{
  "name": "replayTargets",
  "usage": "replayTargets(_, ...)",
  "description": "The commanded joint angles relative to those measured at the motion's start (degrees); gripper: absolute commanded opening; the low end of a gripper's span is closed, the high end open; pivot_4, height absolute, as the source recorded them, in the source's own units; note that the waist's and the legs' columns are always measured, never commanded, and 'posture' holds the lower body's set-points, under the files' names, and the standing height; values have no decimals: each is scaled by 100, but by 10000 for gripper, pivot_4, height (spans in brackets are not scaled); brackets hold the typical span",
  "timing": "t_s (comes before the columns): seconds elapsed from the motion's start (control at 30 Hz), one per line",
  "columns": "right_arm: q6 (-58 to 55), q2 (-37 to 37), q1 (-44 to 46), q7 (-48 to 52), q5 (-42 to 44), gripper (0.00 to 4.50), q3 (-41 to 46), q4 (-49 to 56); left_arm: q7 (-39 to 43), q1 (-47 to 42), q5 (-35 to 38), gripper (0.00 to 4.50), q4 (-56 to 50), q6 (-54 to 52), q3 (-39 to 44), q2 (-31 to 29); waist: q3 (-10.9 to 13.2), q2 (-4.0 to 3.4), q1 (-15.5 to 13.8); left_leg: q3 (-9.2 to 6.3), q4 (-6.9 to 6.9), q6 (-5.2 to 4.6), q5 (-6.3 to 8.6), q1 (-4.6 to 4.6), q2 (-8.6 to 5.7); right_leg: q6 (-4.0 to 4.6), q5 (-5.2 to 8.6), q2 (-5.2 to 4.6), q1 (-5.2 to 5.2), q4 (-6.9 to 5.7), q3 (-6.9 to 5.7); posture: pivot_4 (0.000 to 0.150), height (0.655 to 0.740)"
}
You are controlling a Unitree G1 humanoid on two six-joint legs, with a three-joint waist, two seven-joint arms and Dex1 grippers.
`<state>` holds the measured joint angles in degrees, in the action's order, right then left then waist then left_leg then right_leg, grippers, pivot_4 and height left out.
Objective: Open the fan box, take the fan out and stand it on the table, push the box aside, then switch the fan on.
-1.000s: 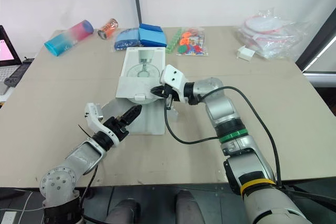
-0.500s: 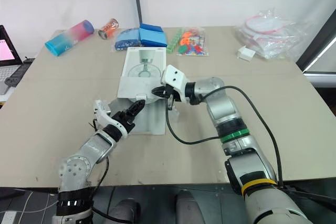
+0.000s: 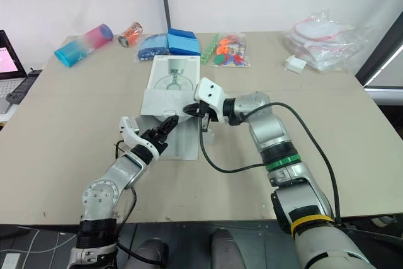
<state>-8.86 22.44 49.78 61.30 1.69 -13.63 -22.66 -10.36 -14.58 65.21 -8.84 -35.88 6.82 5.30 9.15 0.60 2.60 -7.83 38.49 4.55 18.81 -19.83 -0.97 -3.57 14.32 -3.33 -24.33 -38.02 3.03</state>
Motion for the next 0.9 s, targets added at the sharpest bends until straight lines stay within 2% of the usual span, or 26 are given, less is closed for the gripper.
replayTargets(0.03, -28, 50, -34, 35, -44, 0, -70, 135, 64, 96, 91, 44649, -134, 254, 84, 451, 0, 0, 0, 0, 0, 0, 0, 0, 0, 0, 0, 0, 0, 0, 0, 1500, 7400)
replayTargets(0.5, -27, 41, -2, 33, -70, 0, -73, 67, 306, -157, -206, 44649, 338, 275, -70, 303, 0, 0, 0, 0, -1, 0, 0, 0, -1, 0, 0, 0, 0, 0, 0, 1500, 7400)
replayTargets(0.63, -50, 47, -31, 30, -65, 0, -75, 120, 385, -220, -360, 33692, 536, 295, -50, 324, 0, 0, -4, 0, 0, 0, 0, 2, -4, 0, 0, -2, 4, 0, 0, 1500, 7400)
replayTargets(0.8, -66, 50, -40, 11, -62, 0, -68, 146, 496, -275, -388, 16184, 618, 346, 7, 340, -1, 2, -12, -2, 0, 0, 0, 3, -5, 0, 0, -4, 6, 0, -1, 1500, 7400)
replayTargets(0.87, -73, 52, -48, 6, -60, 0, -66, 163, 529, -277, -390, 12045, 623, 344, 21, 346, -1, 2, -10, -2, 0, 0, 0, 4, -5, -1, 0, -4, 6, 1, -1, 1500, 7400)
replayTargets(0.9, -80, 53, -54, 5, -58, 0, -66, 175, 555, -262, -382, 12038, 597, 329, 22, 341, -1, 2, -10, -1, -1, 0, 0, 5, -5, 0, 0, -4, 6, 1, 0, 1500, 7400)
